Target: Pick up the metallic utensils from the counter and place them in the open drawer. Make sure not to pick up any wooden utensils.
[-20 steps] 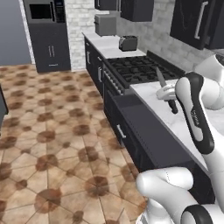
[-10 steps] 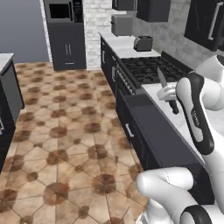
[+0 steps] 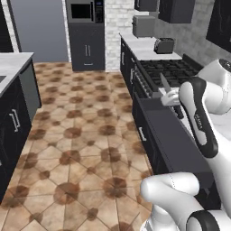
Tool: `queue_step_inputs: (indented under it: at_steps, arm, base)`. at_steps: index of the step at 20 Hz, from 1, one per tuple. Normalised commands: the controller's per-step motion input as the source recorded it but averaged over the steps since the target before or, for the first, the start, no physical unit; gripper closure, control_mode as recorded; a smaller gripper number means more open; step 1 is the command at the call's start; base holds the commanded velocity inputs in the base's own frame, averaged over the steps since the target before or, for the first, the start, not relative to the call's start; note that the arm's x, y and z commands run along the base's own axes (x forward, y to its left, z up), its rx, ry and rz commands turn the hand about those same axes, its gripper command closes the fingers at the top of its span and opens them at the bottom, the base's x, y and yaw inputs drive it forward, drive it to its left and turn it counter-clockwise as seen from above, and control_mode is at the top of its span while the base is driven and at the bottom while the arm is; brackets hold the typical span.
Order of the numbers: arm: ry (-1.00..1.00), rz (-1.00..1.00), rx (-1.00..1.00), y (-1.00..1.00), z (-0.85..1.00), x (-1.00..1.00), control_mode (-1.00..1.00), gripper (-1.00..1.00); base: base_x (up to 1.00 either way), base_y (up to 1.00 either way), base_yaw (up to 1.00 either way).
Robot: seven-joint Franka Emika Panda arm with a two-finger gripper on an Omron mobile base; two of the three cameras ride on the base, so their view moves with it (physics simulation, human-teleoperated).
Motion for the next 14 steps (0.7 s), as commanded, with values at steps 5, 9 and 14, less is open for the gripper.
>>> queue_step_inputs:
  at_steps: [5,9,14]
  arm:
    - [-0.04,-0.01,-0.22,-0.10,-0.94,0.26,-1.00,1.00]
    - [-0.02,-0.07,-0.10,-0.33,-0.85,0.22,-1.00,1.00]
    - [0.09,-0.11,-0.02,-0.54,-0.55,0.45,-1.00,1.00]
  base:
    - [0.00,0.00,0.00]
    - [0.00,0.00,0.00]
    - [0.00,0.00,0.00]
